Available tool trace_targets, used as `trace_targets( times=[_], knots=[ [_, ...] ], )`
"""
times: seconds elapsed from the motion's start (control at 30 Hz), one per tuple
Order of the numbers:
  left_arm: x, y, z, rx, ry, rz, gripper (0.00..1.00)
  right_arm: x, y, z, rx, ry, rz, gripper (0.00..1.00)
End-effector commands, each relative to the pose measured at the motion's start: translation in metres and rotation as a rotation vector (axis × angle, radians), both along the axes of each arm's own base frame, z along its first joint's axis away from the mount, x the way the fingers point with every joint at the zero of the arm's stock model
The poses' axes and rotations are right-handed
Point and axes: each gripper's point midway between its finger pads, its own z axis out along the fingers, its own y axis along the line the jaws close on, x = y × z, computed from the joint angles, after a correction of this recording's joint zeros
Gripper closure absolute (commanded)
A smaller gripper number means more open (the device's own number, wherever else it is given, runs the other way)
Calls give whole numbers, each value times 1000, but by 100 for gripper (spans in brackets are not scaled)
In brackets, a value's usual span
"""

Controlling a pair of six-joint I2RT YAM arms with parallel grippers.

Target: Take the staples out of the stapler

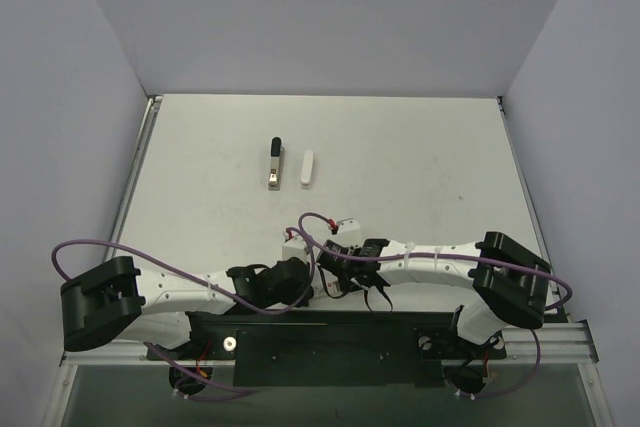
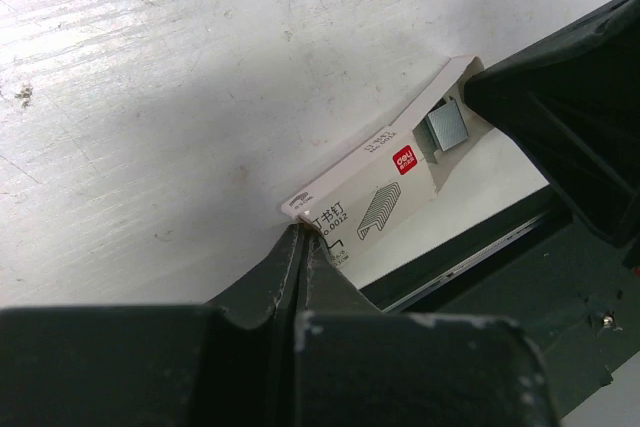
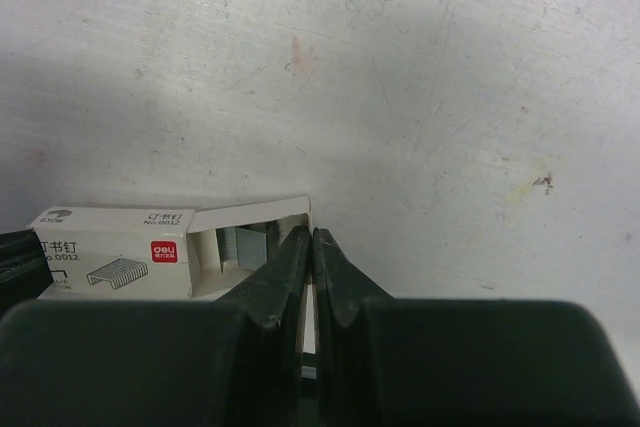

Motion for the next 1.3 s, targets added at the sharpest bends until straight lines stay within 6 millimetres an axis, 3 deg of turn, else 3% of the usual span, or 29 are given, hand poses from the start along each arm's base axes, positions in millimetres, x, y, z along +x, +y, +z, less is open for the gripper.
trace_targets(
  times=[0.0, 0.5, 1.27],
  knots=[
    [1, -14, 16, -68, -32, -16, 100, -2, 0, 1, 30, 11, -35, 100],
    [-5, -18, 17, -75, -26, -21, 100, -8, 10, 1, 52, 22, -11, 100],
    [-16, -13, 17, -99, -21, -10, 100, -14, -7, -4, 52, 26, -66, 100]
  ],
)
